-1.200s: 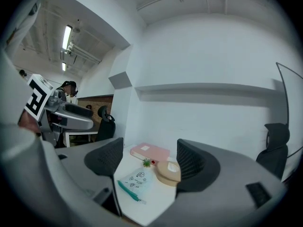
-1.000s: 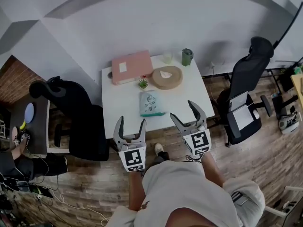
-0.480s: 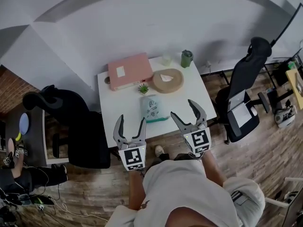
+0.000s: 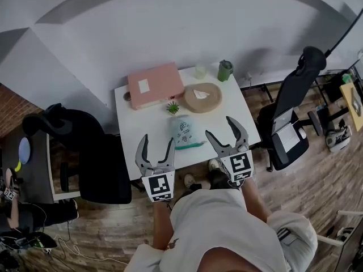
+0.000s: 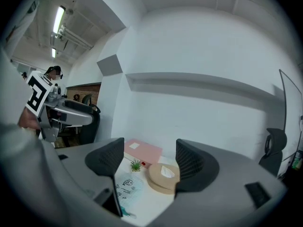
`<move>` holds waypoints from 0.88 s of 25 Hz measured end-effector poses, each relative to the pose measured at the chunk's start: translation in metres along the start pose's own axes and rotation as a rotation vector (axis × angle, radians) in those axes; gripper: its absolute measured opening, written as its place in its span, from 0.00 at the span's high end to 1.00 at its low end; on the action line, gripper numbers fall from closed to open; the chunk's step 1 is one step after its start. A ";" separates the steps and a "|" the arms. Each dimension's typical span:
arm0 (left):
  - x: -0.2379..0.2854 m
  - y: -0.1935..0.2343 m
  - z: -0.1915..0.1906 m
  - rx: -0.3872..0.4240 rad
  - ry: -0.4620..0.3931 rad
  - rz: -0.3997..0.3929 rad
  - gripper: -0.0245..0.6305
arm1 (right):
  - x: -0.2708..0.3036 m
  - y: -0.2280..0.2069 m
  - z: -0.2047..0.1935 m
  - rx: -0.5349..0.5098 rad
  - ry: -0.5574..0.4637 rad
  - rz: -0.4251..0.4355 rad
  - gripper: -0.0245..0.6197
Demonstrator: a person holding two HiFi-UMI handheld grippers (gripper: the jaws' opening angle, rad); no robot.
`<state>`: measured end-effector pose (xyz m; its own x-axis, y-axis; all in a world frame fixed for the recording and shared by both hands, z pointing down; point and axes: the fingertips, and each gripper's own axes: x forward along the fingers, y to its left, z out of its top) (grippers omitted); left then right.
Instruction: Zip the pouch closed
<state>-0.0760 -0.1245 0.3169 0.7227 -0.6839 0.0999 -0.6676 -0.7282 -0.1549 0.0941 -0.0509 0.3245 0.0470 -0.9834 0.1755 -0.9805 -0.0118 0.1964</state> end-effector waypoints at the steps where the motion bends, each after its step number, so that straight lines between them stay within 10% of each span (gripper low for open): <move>1: 0.002 0.002 -0.001 -0.001 0.002 0.003 0.45 | 0.003 -0.001 0.000 0.000 0.000 0.002 0.43; 22: 0.078 0.009 -0.026 -0.054 0.070 0.228 0.49 | 0.103 -0.020 -0.025 -0.037 0.014 0.265 0.45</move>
<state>-0.0303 -0.1856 0.3487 0.5394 -0.8310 0.1361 -0.8220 -0.5547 -0.1290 0.1233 -0.1476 0.3632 -0.2072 -0.9486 0.2391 -0.9513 0.2524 0.1770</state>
